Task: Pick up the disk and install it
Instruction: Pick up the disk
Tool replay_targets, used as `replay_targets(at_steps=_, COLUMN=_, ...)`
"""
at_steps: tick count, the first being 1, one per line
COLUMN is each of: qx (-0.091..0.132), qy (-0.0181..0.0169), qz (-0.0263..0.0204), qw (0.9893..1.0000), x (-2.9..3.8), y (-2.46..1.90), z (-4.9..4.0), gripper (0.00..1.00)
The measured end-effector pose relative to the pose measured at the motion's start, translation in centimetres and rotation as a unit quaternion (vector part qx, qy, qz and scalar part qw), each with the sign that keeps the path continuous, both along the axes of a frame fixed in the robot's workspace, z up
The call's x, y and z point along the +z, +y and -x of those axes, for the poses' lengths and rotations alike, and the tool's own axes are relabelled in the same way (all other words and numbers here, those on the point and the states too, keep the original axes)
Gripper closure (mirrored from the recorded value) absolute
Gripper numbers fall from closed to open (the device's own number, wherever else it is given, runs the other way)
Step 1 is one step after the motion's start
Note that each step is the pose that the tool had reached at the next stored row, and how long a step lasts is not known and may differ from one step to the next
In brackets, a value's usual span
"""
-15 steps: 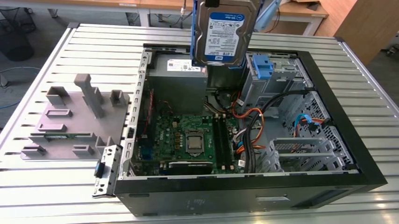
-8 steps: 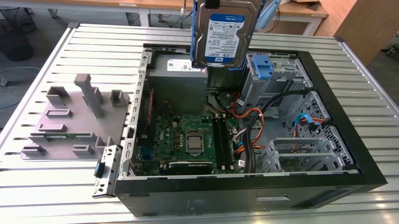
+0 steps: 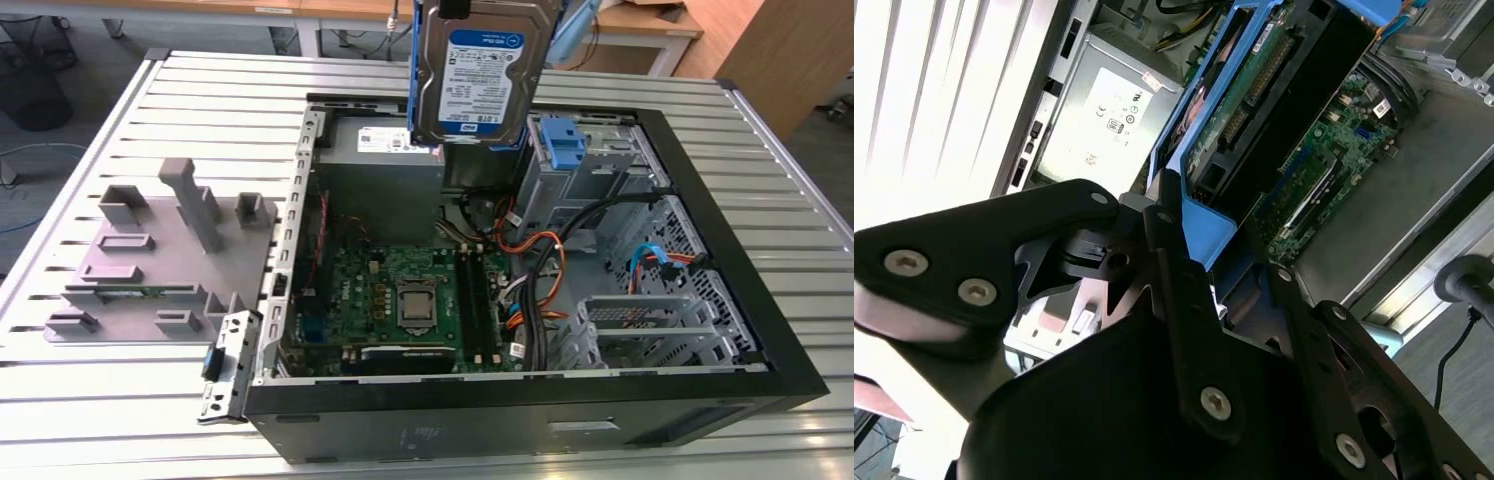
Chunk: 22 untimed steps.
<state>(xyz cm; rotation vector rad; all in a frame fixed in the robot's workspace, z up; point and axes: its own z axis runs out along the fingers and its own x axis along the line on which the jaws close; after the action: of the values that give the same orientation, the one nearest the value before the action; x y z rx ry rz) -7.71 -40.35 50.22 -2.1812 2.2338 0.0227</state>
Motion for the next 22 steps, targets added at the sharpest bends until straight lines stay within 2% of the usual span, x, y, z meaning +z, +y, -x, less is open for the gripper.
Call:
replay_targets(at_steps=4, qx=0.000, qy=0.0000, qz=0.0000, qw=1.0000, x=0.00, y=-0.21, z=0.00, gripper=0.64)
replay_targets(at_steps=7, qx=0.000, qy=0.0000, qz=0.0000, qw=1.0000, x=0.00, y=-0.64, z=0.00, gripper=0.64)
replay_targets(at_steps=13, qx=0.000, qy=0.0000, qz=-0.0001, qw=1.0000, x=-0.01, y=-1.89, z=0.00, gripper=0.64)
replay_targets(at_steps=22, qx=0.000, qy=0.0000, qz=0.0000, qw=1.0000, x=0.00, y=-4.01, z=0.02, gripper=0.64)
